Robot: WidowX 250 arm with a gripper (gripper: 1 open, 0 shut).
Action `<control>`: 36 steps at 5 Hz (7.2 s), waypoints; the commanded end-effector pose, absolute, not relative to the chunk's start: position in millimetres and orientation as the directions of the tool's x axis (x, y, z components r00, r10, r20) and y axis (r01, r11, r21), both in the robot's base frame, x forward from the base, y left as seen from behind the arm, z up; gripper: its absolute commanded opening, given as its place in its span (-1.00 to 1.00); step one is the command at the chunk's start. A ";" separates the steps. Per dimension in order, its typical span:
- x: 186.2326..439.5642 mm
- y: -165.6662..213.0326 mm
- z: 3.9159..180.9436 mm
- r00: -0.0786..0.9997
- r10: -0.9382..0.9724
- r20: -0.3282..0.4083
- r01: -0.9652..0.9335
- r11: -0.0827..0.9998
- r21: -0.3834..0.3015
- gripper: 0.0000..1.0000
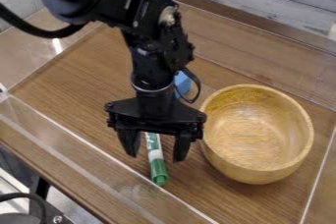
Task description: Put the green marker in the brown bowl
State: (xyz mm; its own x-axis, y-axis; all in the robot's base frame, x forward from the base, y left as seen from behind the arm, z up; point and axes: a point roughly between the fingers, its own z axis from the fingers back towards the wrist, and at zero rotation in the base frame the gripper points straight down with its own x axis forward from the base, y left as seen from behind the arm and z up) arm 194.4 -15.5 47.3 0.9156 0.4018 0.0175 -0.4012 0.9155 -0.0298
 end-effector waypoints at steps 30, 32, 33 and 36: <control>210.7 -34.1 62.6 0.899 0.436 0.038 -0.431 0.897 -0.099 -1.00; 211.3 -38.5 64.4 0.896 0.442 0.035 -0.436 0.893 -0.108 -1.00; 211.3 -40.0 66.1 0.898 0.438 0.034 -0.433 0.895 -0.110 -1.00; 210.9 -43.4 70.6 0.901 0.433 0.034 -0.427 0.897 -0.116 -1.00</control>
